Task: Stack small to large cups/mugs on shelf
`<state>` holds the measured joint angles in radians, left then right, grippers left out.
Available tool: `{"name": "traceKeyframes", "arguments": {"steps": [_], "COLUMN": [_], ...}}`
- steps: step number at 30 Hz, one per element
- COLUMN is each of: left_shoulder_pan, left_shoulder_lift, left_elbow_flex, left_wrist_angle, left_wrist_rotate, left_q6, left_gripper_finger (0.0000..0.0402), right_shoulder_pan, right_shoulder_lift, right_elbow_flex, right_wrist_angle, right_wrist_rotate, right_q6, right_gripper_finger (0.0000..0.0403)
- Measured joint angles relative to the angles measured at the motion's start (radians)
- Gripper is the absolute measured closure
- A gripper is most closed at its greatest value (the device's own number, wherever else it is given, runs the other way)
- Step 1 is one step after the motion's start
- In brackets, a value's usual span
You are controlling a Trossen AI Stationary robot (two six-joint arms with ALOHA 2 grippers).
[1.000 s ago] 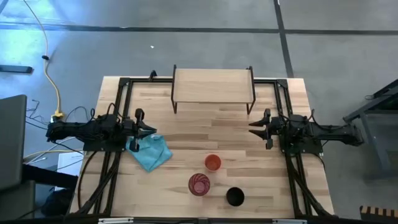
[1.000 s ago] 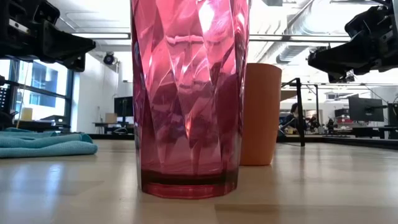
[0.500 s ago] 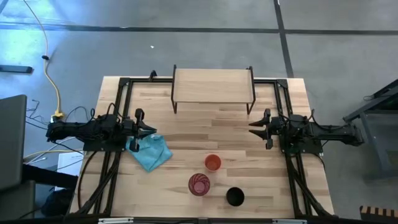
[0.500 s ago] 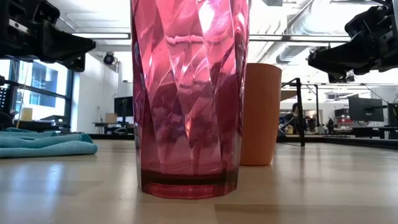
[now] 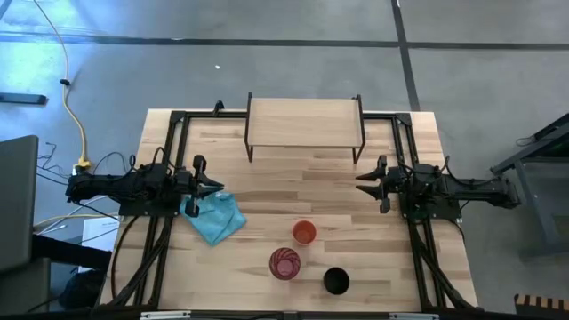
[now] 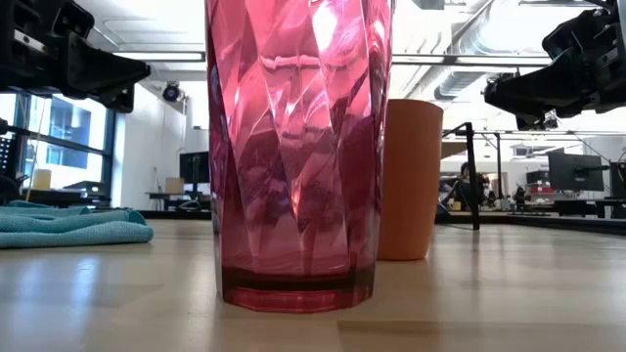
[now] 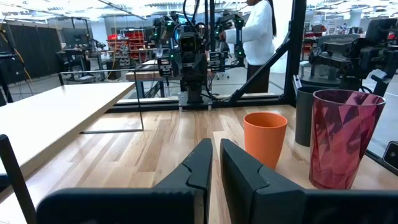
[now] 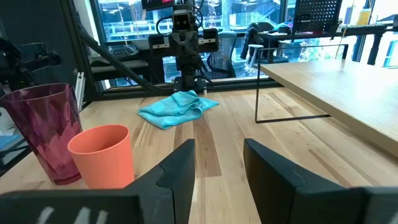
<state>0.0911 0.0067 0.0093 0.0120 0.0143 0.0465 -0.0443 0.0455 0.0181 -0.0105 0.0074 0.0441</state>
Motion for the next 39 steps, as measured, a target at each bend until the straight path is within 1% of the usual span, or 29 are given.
{"name": "traceKeyframes", "arguments": {"steps": [15,16,19,21,24,30,32,34,37,39], "left_shoulder_pan": [0.000,0.000,0.000,0.000,0.000,0.000,0.000,0.000,0.000,0.000], "left_shoulder_lift": [0.000,0.000,0.000,0.000,0.000,0.000,0.000,0.000,0.000,0.000], "left_elbow_flex": [0.000,0.000,0.000,0.000,0.000,0.000,0.000,0.000,0.000,0.000], "left_wrist_angle": [0.000,0.000,0.005,0.014,0.020,0.020,0.038,0.056,0.071,0.072], "left_wrist_rotate": [0.000,0.000,-0.033,-0.054,-0.102,-0.105,-0.105,-0.107,-0.111,-0.111], "left_q6": [0.000,0.013,0.201,0.276,0.286,0.282,0.232,0.126,-0.112,-0.272], "left_gripper_finger": [0.0378,0.0378,0.0378,0.0378,0.0378,0.0378,0.0378,0.0378,0.0378,0.0378], "right_shoulder_pan": [0.000,0.000,0.000,0.000,0.000,0.000,-0.001,-0.001,-0.001,-0.001], "right_shoulder_lift": [0.000,0.000,0.000,0.000,0.000,0.000,0.000,0.000,0.000,0.000], "right_elbow_flex": [0.000,0.000,0.000,0.000,0.000,0.000,0.000,0.000,-0.001,-0.001], "right_wrist_angle": [0.000,0.000,0.000,0.000,0.000,0.000,0.005,0.011,0.030,0.040], "right_wrist_rotate": [0.000,0.000,0.000,0.000,0.000,0.000,0.015,0.020,0.019,0.019], "right_q6": [0.000,0.000,0.000,0.000,0.000,-0.001,-0.021,-0.019,0.046,0.119], "right_gripper_finger": [0.0274,0.0274,0.0274,0.0274,0.0274,0.0274,0.0274,0.0274,0.0274,0.0274]}}
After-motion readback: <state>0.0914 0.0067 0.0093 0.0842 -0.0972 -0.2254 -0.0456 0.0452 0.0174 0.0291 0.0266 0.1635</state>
